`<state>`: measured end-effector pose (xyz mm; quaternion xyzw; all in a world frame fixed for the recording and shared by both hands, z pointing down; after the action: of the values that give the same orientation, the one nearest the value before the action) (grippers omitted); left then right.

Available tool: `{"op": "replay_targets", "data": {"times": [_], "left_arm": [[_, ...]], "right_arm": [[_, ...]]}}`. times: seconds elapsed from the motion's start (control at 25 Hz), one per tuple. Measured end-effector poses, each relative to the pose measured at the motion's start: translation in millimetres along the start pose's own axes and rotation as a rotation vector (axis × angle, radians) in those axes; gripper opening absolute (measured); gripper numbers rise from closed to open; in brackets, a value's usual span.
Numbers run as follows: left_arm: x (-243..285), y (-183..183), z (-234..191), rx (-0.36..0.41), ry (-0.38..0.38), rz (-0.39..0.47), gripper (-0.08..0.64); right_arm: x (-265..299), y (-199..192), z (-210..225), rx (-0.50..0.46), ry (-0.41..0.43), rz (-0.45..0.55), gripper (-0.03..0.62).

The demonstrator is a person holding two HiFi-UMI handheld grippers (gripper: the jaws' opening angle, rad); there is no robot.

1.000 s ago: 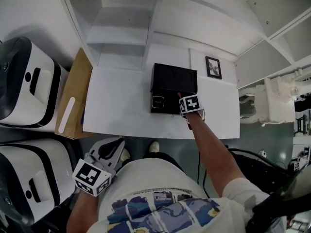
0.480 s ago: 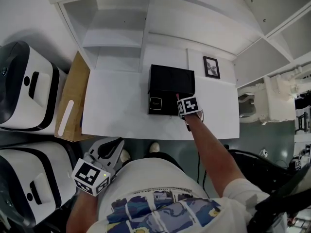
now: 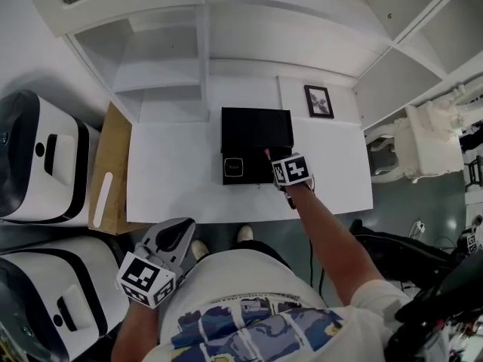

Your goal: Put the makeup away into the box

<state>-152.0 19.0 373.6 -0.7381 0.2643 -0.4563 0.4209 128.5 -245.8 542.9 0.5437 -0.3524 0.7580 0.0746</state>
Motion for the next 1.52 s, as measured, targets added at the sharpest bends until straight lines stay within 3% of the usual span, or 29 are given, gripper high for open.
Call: {"op": "replay_targets", "data": {"times": [0.28, 0.68, 1.08, 1.36, 1.52], "left_arm": [[18, 11, 13, 0.030, -0.027, -0.017, 0.014], [49, 15, 52, 0.044, -0.059, -0.061, 0.014], [90, 16, 102, 0.103, -0.117, -0.124, 0.014], [90, 19, 120, 0.201, -0.208, -0.107, 0.014], [76, 13, 118, 0.234, -0.249, -0.079, 0.014]], "right_arm": [[-36, -11, 0, 0.023, 0.067, 0.115, 0.072], [-82, -63, 7, 0.001, 0.193, 0.234, 0.033], [-108, -126, -11, -0.056, 0.400, 0.302, 0.029], [-138, -151, -24, -0.033, 0.367, 0.404, 0.028], [-145, -165, -48, -0.020, 0.403, 0.440, 0.028]]}}
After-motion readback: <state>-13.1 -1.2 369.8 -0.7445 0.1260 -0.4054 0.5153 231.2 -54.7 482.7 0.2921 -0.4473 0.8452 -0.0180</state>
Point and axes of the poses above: the fingertips, and each gripper's own axes: x forward along the fingers, z to its right, y out of its top, the point moved 10 cm from there along -x, backward along the fingers, and after that the axes turned 6 degrees about y, right-handed, at the moved point
